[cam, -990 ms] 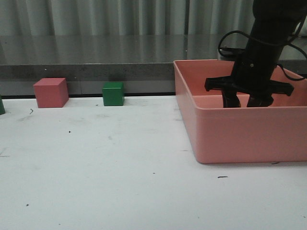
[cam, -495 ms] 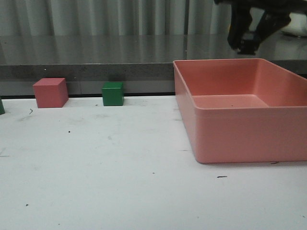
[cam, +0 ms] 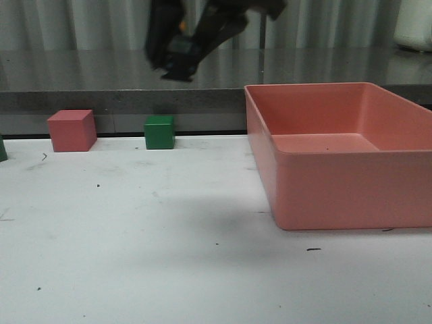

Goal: Place and stand button with both arms
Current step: 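Carry the button out of the bin and set it on the table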

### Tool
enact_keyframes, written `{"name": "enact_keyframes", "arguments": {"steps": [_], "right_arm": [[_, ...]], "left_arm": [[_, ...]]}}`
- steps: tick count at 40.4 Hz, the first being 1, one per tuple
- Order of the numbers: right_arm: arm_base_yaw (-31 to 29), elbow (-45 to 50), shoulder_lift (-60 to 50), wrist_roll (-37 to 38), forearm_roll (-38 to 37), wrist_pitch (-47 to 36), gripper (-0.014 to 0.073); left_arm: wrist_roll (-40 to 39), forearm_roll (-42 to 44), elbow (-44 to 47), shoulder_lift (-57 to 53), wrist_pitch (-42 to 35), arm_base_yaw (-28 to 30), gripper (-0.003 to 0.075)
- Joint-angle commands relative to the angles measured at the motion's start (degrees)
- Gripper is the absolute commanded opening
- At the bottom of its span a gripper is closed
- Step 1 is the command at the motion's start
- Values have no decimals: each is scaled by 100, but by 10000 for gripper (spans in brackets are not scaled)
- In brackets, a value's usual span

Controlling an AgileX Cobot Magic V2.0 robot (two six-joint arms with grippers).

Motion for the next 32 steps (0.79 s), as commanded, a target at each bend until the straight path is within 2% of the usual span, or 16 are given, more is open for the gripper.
{"name": "enact_keyframes", "arguments": {"steps": [1, 8, 19, 32], "right_arm": [[302, -279, 103, 193, 97, -502, 309], [445, -901, 969, 777, 77, -229, 309], [267, -1733, 2166, 1842, -108, 428, 309], [262, -1776, 2388, 2053, -108, 422, 314]], "left_arm": [[-38, -47, -206, 72, -458, 27, 692], [-38, -47, -206, 72, -448, 27, 692], [-38, -47, -206, 72, -301, 27, 692], [-38, -47, -206, 72, -301, 27, 692]]}}
